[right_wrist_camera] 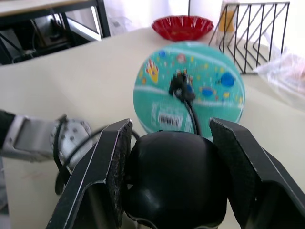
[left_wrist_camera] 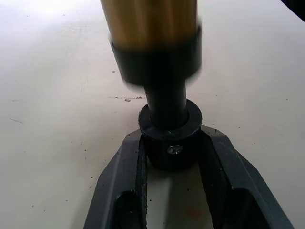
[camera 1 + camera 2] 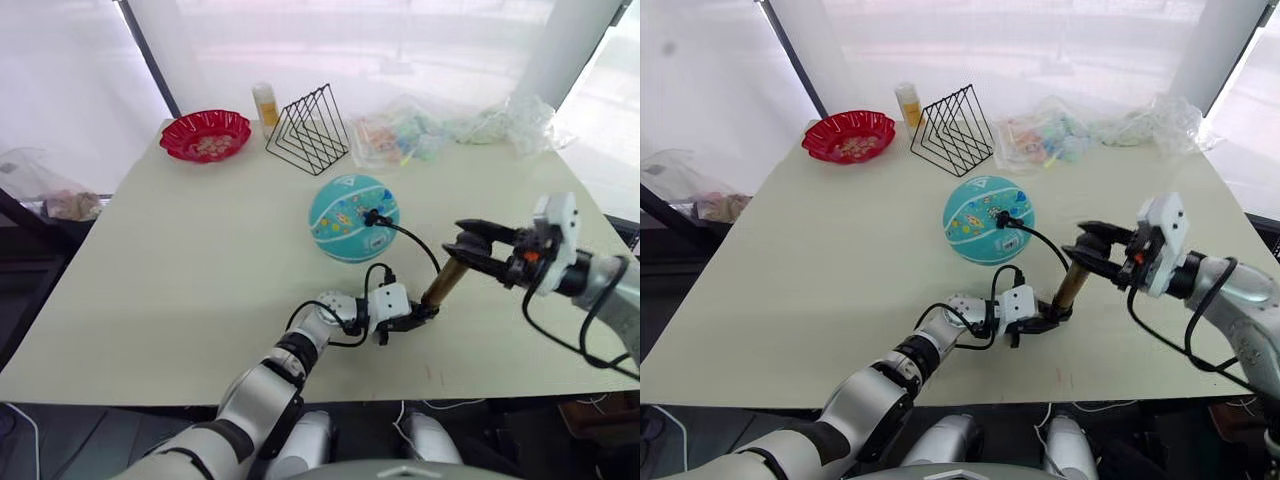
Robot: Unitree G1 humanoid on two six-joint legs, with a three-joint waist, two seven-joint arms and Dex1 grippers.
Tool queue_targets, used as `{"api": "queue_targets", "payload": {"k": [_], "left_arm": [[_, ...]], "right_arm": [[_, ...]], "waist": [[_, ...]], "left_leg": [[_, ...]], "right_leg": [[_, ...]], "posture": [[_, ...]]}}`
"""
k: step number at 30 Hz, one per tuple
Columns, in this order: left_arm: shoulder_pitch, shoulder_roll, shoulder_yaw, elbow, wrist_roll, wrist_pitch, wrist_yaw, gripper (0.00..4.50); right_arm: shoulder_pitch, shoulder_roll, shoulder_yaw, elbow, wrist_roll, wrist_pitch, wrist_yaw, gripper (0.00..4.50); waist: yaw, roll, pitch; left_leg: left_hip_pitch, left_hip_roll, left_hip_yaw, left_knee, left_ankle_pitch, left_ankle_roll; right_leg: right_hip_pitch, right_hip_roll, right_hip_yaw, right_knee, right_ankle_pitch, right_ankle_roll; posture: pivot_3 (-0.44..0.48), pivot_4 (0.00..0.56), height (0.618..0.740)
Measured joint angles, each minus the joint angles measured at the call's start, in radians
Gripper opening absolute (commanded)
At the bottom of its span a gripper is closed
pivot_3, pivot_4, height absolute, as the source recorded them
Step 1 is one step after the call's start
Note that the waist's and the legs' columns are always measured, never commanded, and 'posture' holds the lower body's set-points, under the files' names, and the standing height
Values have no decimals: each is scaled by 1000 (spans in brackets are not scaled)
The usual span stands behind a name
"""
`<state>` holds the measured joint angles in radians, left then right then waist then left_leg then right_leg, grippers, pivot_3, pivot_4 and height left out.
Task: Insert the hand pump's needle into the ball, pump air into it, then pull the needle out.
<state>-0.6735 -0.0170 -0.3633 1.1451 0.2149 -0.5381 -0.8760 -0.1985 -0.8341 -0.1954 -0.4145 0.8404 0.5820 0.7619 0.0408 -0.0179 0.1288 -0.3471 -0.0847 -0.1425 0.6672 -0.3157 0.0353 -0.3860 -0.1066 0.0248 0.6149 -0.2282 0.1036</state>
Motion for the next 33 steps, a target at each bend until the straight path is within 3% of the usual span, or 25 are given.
{"api": "queue_targets", "payload": {"k": [11,17,23,33], "left_arm": [[-2,-5,0,-3,-3,-4,-3,1113],[2,-5,0,-2,-3,-7,-11,1113],[9,14,0,4,1,2,6,1113],[9,15,-1,3,2,3,-12,1113]], "right_arm": [[-188,-102,-177,12,199,142,-36,2103],[-98,-83,-186,-65,160,92,-44,2103],[30,-23,-67,-115,14,-42,-24,2103],[157,82,187,-87,-283,-177,-28,2103]], "waist": [[1,2,4],[1,-1,0],[-11,-10,-11],[-17,-3,-16]], "left_leg": [[-4,0,-3,0,0,0],[-5,0,-5,0,0,-1],[3,1,-5,-1,0,0],[3,-1,-8,-2,1,-1]], "right_leg": [[0,-1,-4,-6,0,0],[0,-1,-7,-6,0,0],[6,1,-7,-6,-3,5],[6,2,-7,-6,0,0]], "posture": [[0,150,740],[0,150,740],[0,150,740],[0,150,740]]}}
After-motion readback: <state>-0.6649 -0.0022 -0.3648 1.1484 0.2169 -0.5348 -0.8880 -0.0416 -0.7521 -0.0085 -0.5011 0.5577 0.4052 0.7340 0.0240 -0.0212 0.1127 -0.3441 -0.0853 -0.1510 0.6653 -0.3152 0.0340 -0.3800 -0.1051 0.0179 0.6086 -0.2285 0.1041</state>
